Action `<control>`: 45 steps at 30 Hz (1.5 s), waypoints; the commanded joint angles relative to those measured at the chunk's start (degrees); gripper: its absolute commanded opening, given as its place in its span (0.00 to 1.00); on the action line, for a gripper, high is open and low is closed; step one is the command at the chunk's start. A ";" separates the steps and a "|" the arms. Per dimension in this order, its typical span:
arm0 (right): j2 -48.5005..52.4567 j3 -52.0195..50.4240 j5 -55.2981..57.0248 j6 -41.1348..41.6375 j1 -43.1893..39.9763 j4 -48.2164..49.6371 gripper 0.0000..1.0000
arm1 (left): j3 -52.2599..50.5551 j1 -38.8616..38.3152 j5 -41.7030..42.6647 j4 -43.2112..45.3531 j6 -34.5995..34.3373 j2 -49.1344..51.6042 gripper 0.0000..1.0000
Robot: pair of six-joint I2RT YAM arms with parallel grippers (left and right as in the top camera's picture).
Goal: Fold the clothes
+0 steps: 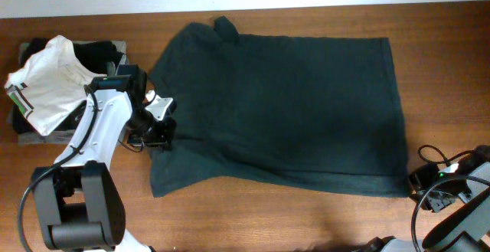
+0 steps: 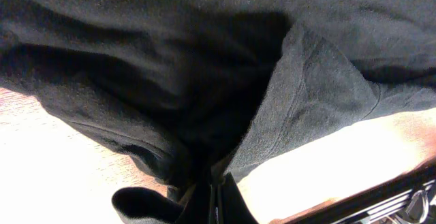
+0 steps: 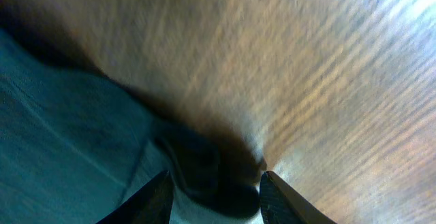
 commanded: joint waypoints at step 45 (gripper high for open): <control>-2.25 8.92 -11.74 -4.37 9.38 -1.09 0.63 | -8.94 -0.70 -4.96 21.38 0.48 -1.22 0.52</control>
